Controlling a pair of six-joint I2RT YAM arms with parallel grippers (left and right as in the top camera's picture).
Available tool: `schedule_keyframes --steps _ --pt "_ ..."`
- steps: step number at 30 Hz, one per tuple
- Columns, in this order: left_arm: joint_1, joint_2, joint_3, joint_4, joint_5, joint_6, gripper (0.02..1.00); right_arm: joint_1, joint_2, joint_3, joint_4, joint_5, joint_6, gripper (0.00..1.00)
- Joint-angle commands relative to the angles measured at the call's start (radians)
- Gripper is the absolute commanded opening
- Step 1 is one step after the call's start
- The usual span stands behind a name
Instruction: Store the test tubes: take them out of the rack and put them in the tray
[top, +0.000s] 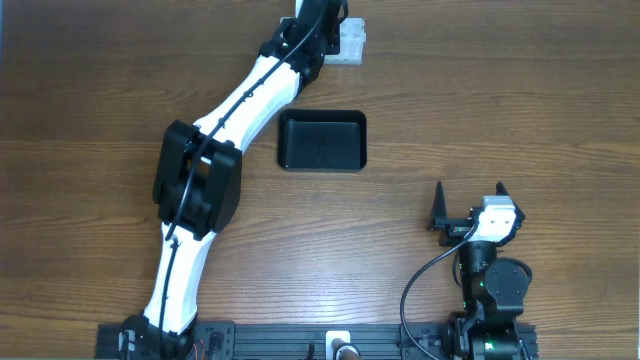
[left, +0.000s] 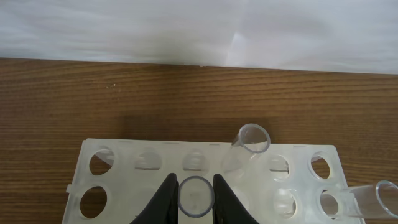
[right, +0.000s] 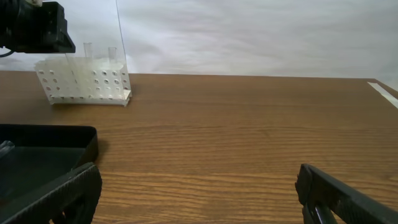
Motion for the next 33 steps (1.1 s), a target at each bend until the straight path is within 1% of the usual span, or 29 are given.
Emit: schedule_keyframes --steps 1,9,18,23,27,30,33 --pt "-0.002 0.008 0.016 0.01 0.003 0.009 0.11 -0.004 -0.01 -0.009 0.002 0.002 0.0 0.991" --pt "-0.007 -0.058 0.017 0.033 0.003 0.071 0.108 -0.004 -0.01 -0.009 0.002 0.002 0.0 0.991" --pt "-0.024 -0.254 0.017 0.032 -0.005 0.2 0.106 -0.004 -0.01 -0.009 0.002 0.002 0.0 0.993" --pt "-0.053 -0.361 0.017 -0.04 -0.005 0.22 0.106 -0.004 -0.01 -0.009 0.002 0.002 0.0 0.993" --pt "-0.083 -0.41 0.017 -0.221 -0.005 0.169 0.086 -0.004 -0.01 -0.009 0.002 0.002 0.0 0.991" --pt "-0.092 -0.415 0.016 -0.359 -0.005 0.071 0.077 -0.004 -0.01 -0.009 0.002 0.002 0.0 0.991" --pt "-0.092 -0.413 -0.029 -0.451 -0.004 -0.062 0.075 -0.004 -0.01 -0.009 0.002 0.002 0.0 0.991"
